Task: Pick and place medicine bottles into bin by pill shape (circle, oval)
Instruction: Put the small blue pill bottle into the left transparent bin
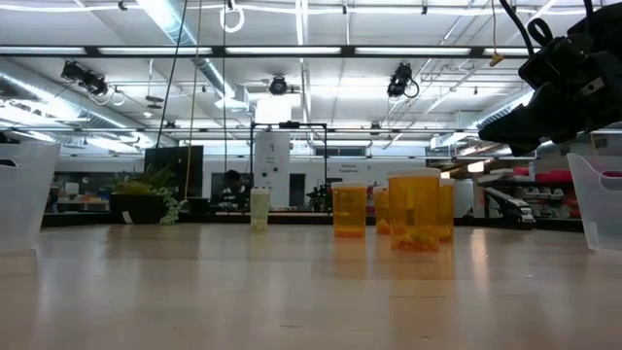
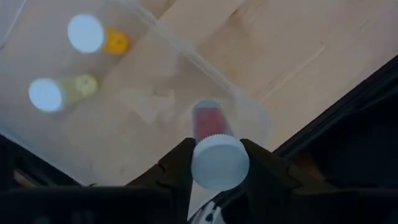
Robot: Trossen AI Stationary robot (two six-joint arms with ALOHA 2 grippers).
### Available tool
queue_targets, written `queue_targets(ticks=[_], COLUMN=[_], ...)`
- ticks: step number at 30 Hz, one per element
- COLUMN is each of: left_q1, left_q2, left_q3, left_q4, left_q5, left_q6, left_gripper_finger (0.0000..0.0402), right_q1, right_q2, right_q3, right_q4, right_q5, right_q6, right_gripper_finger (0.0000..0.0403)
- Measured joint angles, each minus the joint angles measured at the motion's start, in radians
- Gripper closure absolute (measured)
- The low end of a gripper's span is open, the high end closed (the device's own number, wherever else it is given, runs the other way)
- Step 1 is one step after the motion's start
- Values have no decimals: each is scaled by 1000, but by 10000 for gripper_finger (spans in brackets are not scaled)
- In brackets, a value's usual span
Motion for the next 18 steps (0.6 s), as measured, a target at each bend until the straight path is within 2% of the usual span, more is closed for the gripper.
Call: queue_targets(ticks=[5,14,18], left_q1=[-21,-35,-42], left_q2=[31,87,113], left_q3=[0,0,-1], left_q4=[-21,-22,-38], left_q5=[-2,16,32], left_q6=[-25,-25,-24], left_gripper_finger=[261,274,263], right_q1=[0,0,0], right_q2=[0,0,0], right_q3=[0,0,0], right_q4=[0,0,0], right_q5=[0,0,0], right_q6=[0,0,0], right_gripper_finger=[324,324,324])
